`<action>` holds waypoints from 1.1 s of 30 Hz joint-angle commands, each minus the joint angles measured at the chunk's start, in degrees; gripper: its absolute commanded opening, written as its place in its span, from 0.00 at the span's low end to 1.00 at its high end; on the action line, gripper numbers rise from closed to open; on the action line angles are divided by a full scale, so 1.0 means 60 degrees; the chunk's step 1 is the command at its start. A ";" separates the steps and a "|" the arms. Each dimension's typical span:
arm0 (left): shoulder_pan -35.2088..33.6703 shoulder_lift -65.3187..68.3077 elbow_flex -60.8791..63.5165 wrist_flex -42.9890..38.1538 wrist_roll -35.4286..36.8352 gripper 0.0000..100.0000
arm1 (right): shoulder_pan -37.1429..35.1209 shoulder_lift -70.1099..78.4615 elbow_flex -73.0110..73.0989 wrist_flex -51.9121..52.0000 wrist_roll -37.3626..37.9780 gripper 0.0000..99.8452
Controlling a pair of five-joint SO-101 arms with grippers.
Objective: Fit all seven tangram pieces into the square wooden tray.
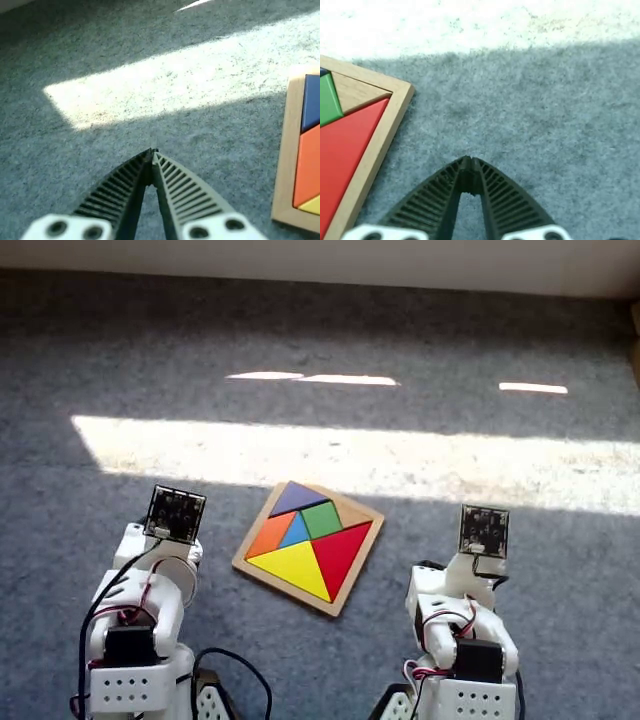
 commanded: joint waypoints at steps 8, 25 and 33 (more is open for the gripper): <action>-0.1473 -0.0212 0.0212 0.3385 0.0059 0.01 | 0.0095 -0.0095 0.1209 0.0930 0.0088 0.01; -0.1722 -0.0212 0.0212 0.4190 0.0059 0.01 | 0.0095 -0.0095 0.1209 0.0930 0.0088 0.01; -0.1722 -0.0212 0.0212 0.4190 0.0059 0.01 | 0.0095 -0.0095 0.1209 0.0930 0.0088 0.01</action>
